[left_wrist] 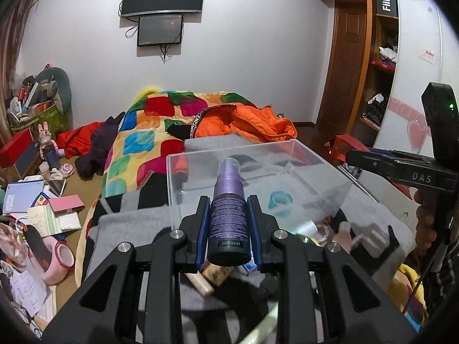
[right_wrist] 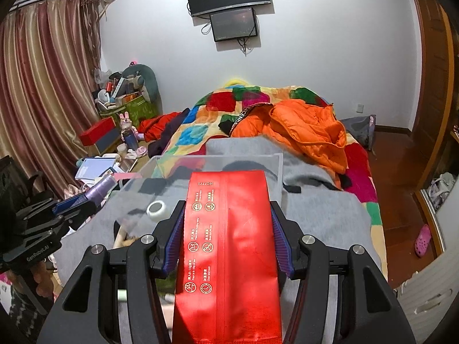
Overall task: Organize objects
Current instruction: 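Lower spray bottle and red packet into the clear box and release both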
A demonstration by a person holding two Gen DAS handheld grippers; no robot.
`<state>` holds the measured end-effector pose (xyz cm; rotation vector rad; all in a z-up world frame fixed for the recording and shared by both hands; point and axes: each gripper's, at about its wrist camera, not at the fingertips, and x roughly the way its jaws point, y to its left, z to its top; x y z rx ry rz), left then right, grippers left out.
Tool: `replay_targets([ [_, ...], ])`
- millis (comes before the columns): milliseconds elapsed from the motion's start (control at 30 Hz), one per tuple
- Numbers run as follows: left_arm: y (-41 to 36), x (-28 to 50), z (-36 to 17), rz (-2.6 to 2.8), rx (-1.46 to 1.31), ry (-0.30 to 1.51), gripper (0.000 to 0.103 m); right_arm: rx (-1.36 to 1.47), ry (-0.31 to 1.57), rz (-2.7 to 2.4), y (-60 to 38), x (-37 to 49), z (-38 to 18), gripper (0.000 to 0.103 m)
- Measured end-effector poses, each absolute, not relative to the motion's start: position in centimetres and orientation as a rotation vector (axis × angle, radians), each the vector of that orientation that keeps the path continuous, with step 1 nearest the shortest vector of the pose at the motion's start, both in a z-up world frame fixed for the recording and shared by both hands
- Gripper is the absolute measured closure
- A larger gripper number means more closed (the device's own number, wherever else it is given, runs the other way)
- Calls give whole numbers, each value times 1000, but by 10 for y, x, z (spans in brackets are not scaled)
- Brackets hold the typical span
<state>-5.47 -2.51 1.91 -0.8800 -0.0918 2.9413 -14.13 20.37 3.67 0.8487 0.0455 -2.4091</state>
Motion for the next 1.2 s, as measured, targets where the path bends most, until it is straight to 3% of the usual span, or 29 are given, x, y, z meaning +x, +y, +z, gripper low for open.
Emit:
replay_targets([
  [667, -13, -147, -5, 2768, -1089, -127, 78, 984, 161, -2362, 148, -208, 8, 52],
  [1200, 4, -183, -37, 2670, -1244, -22, 78, 1057, 374, -2322, 119, -221, -25, 52],
])
